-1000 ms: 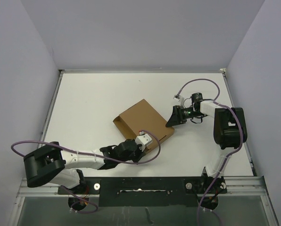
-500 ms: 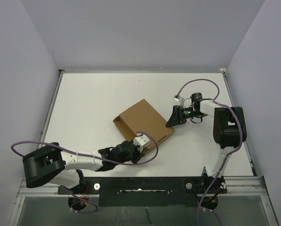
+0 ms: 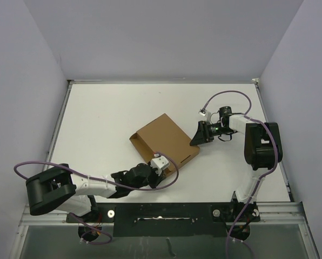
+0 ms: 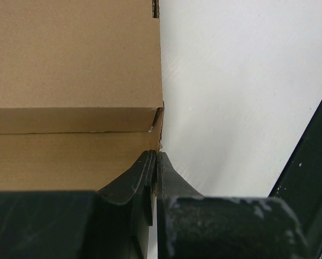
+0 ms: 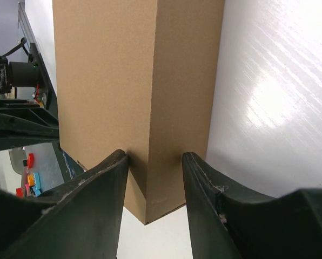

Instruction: Fold the paper box

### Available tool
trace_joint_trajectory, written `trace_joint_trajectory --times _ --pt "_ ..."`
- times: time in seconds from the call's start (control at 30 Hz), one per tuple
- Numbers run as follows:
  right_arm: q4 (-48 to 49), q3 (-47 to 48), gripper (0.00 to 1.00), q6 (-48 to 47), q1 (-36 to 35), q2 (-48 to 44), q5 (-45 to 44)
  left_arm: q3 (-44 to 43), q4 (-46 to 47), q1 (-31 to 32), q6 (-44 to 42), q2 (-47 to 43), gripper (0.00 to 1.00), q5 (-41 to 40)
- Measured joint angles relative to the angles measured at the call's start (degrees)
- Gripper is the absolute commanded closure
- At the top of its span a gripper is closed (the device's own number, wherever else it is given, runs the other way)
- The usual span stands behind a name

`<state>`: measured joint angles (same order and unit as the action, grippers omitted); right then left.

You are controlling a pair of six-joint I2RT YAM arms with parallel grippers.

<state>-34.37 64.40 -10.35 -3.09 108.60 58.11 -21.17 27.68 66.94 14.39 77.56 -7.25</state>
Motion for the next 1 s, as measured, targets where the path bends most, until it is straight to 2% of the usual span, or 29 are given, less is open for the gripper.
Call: trace_joint_trajectory --times 0.63,1.0 --pt "-0.5 0.5 0.57 0.2 0.0 0.9 0.5 3.7 6.6 -0.3 0.0 0.2 1.0 0.4" --pt "-0.6 0.6 0.58 0.2 0.0 0.9 0.5 6.3 13.7 -0.6 0.0 1.9 1.0 1.0"
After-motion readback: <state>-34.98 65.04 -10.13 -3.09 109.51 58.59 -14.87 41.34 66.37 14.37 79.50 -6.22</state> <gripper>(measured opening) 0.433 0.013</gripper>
